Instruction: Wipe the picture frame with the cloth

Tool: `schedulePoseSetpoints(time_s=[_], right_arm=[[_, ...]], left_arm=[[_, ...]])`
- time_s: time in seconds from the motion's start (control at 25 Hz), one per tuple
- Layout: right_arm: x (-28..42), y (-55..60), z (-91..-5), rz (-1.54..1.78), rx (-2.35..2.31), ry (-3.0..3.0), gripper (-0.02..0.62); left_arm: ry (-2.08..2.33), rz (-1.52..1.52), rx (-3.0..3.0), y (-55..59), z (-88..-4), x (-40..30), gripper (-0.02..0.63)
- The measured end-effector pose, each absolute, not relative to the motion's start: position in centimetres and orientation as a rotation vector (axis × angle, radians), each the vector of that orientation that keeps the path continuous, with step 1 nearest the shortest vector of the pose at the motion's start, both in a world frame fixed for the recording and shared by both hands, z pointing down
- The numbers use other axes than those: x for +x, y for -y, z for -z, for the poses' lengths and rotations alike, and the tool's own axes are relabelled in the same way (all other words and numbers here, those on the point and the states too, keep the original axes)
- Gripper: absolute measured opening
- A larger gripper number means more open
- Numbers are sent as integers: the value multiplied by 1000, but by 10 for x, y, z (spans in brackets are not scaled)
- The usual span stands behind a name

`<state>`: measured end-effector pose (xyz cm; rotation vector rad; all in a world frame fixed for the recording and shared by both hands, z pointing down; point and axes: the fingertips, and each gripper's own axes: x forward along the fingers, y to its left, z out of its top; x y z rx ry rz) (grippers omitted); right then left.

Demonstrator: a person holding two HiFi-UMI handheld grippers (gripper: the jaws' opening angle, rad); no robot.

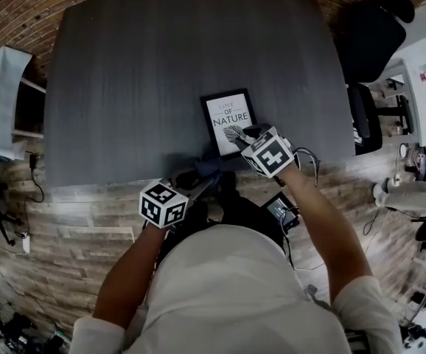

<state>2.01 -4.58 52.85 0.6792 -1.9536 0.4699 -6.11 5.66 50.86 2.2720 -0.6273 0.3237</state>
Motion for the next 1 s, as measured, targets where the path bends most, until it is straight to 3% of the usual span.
schedulePoseSetpoints(time_s=[0.2,1.0], right_arm=[[21,1,-540,-595,654,1949,64],[-56,-16,-569,-615,682,2002,51]], left_arm=[[686,-259,2254,-55,-498,-85,112],[739,-182,2281,-74,-471,-133,112]])
